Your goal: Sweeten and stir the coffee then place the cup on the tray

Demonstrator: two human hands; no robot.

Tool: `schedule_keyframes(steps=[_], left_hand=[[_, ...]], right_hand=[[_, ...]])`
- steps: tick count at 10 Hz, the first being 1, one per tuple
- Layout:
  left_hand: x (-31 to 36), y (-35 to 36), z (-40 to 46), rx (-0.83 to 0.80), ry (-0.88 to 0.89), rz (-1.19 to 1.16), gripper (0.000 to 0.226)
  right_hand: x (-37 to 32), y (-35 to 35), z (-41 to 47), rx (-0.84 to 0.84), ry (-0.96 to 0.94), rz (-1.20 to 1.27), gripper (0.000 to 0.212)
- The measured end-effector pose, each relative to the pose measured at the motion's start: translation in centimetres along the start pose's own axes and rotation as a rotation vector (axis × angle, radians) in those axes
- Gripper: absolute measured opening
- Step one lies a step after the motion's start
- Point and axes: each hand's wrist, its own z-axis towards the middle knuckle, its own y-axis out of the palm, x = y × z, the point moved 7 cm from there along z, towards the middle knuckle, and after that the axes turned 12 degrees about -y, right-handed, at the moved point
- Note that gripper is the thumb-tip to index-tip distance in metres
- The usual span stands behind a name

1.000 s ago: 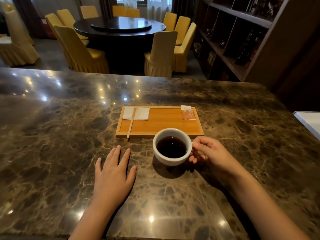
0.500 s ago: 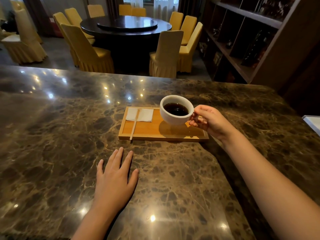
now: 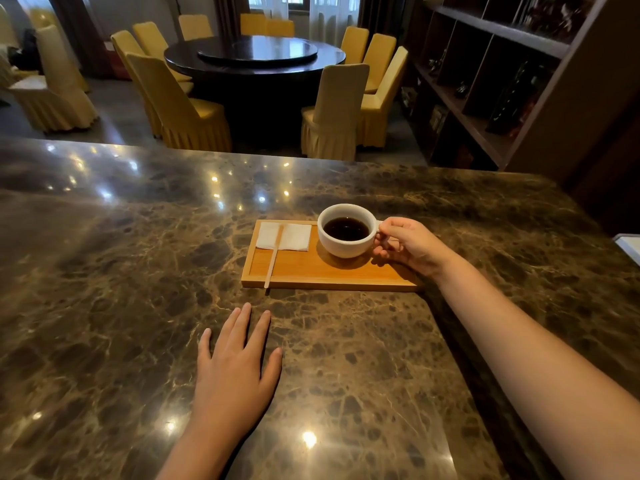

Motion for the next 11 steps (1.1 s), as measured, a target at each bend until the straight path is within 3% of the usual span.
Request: schedule_keyframes(steps=[5, 9, 11], left_hand=[[-0.1, 0.2, 0.1, -0.012, -0.003, -0.008, 0.057], [0.1, -0.1, 0.1, 0.005, 0.002, -0.016, 0.058], [-0.4, 0.6, -0.2, -0.028, -0.038, -0.022, 0.061]], right_hand=[[0.3, 0.1, 0.0, 0.173, 0.086, -0.079, 0.016], [-0.1, -0.4, -0.3, 0.206, 0.075, -0.209, 0.018], [-1.7, -1.1, -3.7, 0.309, 0.037, -0.320, 0.017]])
